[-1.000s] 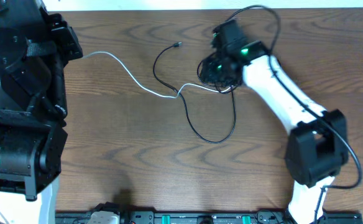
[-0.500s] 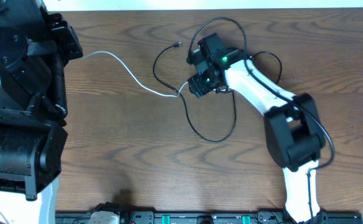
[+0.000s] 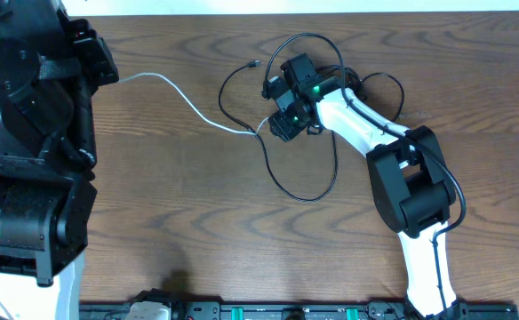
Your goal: Untangle cables
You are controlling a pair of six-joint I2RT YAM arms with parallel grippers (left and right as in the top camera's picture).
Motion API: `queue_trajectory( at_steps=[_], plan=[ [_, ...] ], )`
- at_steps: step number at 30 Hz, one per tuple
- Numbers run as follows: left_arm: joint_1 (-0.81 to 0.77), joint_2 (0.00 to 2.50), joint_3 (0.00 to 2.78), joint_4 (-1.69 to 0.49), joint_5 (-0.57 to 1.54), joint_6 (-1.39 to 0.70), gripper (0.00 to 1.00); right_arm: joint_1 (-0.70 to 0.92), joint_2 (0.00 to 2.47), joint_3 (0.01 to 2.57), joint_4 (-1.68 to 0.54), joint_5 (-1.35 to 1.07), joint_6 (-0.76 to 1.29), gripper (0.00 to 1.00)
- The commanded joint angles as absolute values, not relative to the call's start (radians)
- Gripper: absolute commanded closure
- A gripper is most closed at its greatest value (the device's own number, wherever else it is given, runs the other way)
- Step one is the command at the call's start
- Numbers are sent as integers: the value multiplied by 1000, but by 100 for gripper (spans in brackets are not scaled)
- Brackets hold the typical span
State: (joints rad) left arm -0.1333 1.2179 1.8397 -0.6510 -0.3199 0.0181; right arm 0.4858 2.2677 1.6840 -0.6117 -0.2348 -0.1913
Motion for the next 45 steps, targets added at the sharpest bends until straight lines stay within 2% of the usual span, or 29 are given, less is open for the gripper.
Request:
queue_trajectory(
  at_steps=[1,2,3,6,7,12,17,23,28,33,38,45],
  plan=[
    [-129,1223,1852,-650,-327,2,93,472,2312,1680,-624,-246,-199,60],
    [-129,1224,1852,-650,-327,2,93,473,2312,1680,-624,-246,-199,70],
    [-129,1223,1852,-650,-327,2,93,475,2312,1680,-625,-247,-199,74],
    [-129,1223,1852,-650,-327,2,93,481,2312,1681,-659,-247,-196,96],
    [-129,1223,1852,-650,-326,2,93,483,2312,1682,-672,-251,-196,99],
    [-129,1225,1852,-650,-326,2,93,486,2296,1716,-755,-381,-184,99],
    [-129,1233,1852,-650,-326,2,93,501,2220,1764,-739,-748,-127,99],
    [-129,1235,1852,-651,-326,2,93,524,2094,1852,-743,-905,-96,99],
    [-130,1235,1852,-651,-323,-6,93,470,1938,1923,-732,-996,-33,99],
    [-129,1235,1851,-657,-299,-24,93,380,1791,1927,-686,-968,56,99],
    [-130,1246,1851,-683,-208,-64,93,334,1769,1926,-757,-858,83,99],
    [-130,1339,1850,-750,84,-123,93,334,1769,1926,-909,-670,57,99]
  ],
)
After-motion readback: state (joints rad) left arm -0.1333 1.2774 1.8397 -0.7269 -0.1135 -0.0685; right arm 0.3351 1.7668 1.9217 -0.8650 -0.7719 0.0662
